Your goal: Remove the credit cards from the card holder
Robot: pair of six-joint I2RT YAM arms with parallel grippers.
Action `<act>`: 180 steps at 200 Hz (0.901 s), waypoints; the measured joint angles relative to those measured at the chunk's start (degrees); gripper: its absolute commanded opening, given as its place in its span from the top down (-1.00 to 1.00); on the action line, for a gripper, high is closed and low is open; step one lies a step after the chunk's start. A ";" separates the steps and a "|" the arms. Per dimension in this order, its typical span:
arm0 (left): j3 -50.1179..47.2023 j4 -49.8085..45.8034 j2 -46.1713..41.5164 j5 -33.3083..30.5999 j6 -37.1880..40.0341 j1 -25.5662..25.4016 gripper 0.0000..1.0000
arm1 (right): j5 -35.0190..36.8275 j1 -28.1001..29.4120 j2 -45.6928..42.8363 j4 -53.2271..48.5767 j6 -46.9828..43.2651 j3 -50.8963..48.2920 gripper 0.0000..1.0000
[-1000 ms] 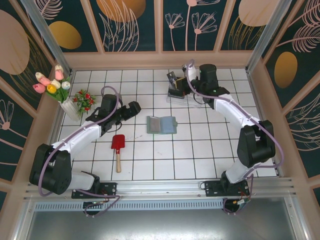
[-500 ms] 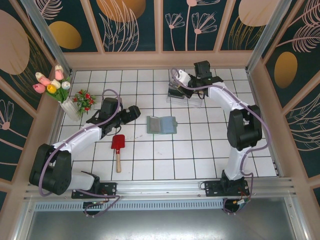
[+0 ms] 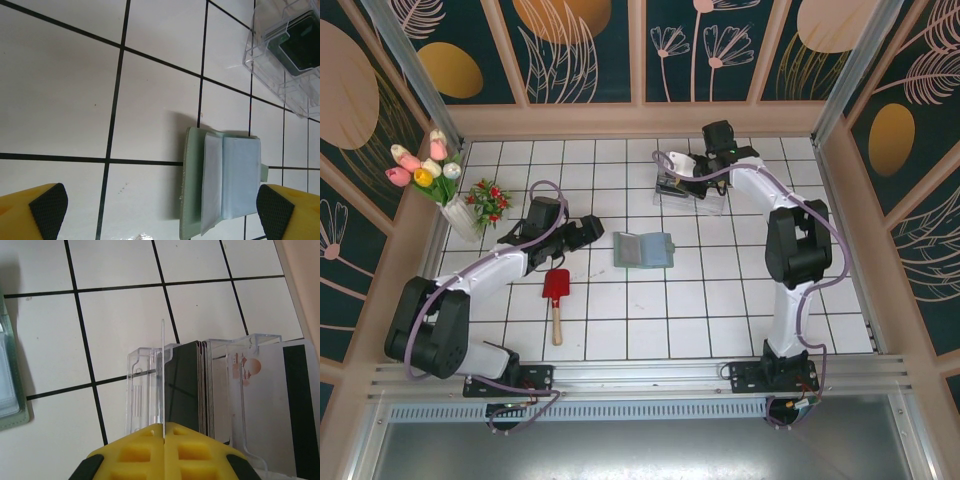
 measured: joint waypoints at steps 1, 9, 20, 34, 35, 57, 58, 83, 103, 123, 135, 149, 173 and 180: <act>0.00 0.00 0.02 0.02 0.00 0.00 -0.97 | 0.02 0.00 0.09 -0.09 -0.09 0.04 1.00; 0.00 0.02 0.17 0.17 0.02 0.00 -0.97 | 0.13 0.00 0.57 -0.20 -0.50 0.39 1.00; 0.02 0.13 0.31 0.17 0.00 0.00 -0.97 | 0.33 0.00 1.40 -0.52 -0.94 1.05 1.00; 0.02 0.13 0.35 0.13 0.00 0.00 -0.97 | 0.87 0.00 2.32 -0.57 -1.55 1.57 1.00; 0.00 0.13 0.35 0.13 0.02 0.00 -0.97 | 0.96 0.00 2.38 -0.57 -1.60 1.62 1.00; 0.02 0.11 0.33 0.04 0.02 0.00 -0.97 | 2.03 0.00 3.13 -0.59 -2.14 1.66 1.00; 0.02 0.13 0.33 0.04 0.02 0.00 -0.97 | 2.08 0.00 3.17 -0.57 -2.16 1.66 1.00; 0.02 0.11 0.33 -0.11 0.02 0.00 -0.97 | 2.91 0.00 3.87 -0.55 -2.84 2.23 1.00; 0.02 0.09 0.33 -0.11 0.02 0.00 -0.97 | 3.02 0.00 4.09 -0.57 -3.15 2.62 1.00; 0.02 0.09 0.33 -0.11 0.02 0.00 -0.97 | 3.04 0.00 4.61 -0.52 -3.19 3.41 1.00; 0.02 0.09 0.33 -0.09 0.02 0.00 -0.97 | 3.06 0.00 4.96 -0.52 -3.17 3.61 1.00; 0.02 0.09 0.33 -0.11 0.02 0.00 -0.97 | 3.08 0.00 5.42 -0.57 -3.19 3.82 1.00; 0.02 0.09 0.33 -0.09 0.02 0.00 -0.97 | 2.93 0.00 6.23 -0.59 -3.19 4.33 1.00; 0.02 0.09 0.33 -0.09 0.02 0.00 -0.97 | 2.91 0.00 6.36 -0.79 -3.21 4.70 1.00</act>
